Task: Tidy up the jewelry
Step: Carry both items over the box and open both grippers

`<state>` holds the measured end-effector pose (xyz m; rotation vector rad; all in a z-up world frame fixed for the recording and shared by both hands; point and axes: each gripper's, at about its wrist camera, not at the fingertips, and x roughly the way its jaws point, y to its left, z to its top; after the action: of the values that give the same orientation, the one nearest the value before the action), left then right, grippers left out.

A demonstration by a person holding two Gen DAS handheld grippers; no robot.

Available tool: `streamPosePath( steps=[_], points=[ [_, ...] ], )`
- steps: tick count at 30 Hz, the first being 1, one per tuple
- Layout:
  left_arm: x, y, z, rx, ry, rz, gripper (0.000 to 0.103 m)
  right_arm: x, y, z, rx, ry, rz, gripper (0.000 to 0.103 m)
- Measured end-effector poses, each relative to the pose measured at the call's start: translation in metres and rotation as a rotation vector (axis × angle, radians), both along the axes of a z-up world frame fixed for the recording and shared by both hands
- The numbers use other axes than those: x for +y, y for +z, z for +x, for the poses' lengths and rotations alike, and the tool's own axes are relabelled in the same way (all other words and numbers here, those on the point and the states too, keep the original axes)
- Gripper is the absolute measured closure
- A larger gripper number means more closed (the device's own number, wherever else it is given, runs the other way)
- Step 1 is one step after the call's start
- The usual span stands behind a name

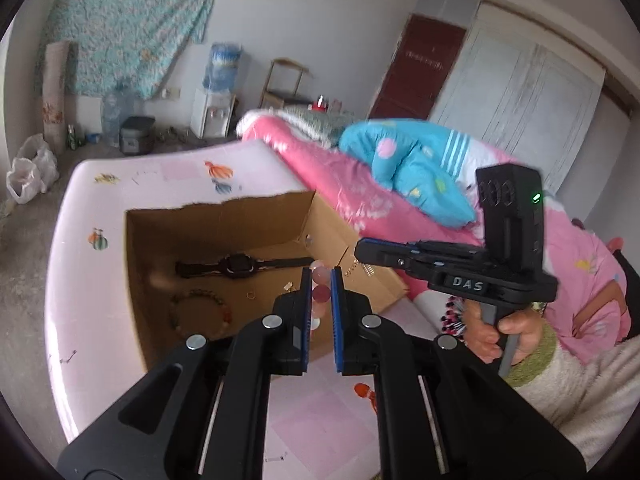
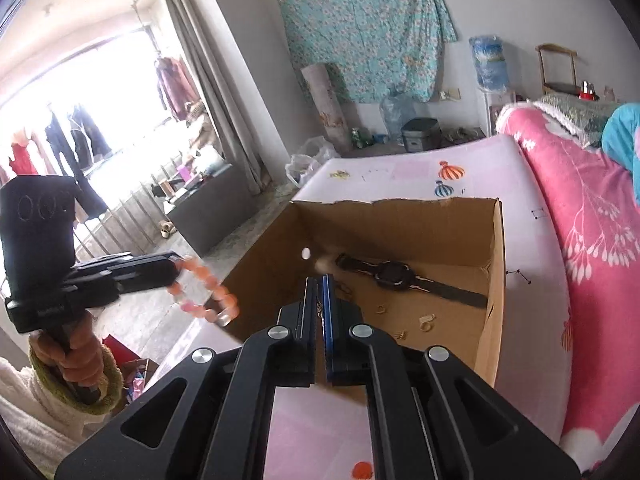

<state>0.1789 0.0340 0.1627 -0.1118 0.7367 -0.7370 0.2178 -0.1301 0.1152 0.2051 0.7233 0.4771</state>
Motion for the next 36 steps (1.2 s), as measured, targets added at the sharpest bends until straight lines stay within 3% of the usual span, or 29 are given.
streamPosePath(
  steps=[10,14,17,20,23,24,28,36],
  points=[
    [-0.039,-0.084,0.076,0.256,-0.028,0.151,0.095,-0.014,-0.029,0.022,0.091,-0.042,0.013,0.1],
    [-0.046,-0.104,0.086,0.35,-0.049,0.116,0.095,-0.02,-0.032,0.022,0.1,-0.052,0.024,0.1],
    [-0.051,-0.114,0.089,0.371,-0.05,0.139,0.095,-0.023,-0.033,0.021,0.106,-0.059,0.026,0.1],
    [-0.052,-0.122,0.092,0.385,-0.024,0.201,0.094,-0.024,-0.033,0.022,0.11,-0.062,0.016,0.1],
    [-0.046,-0.125,0.094,0.388,-0.007,0.201,0.093,-0.024,-0.035,0.023,0.119,-0.066,0.004,0.1],
    [-0.045,-0.125,0.094,0.39,-0.003,0.199,0.087,-0.024,-0.037,0.024,0.128,-0.068,0.002,0.1],
    [-0.037,-0.119,0.091,0.366,0.013,0.192,0.081,-0.022,-0.044,0.03,0.161,-0.08,-0.015,0.1],
    [-0.004,-0.075,0.062,0.197,0.09,0.14,0.06,-0.025,-0.053,0.04,0.209,-0.124,-0.046,0.098]
  ],
)
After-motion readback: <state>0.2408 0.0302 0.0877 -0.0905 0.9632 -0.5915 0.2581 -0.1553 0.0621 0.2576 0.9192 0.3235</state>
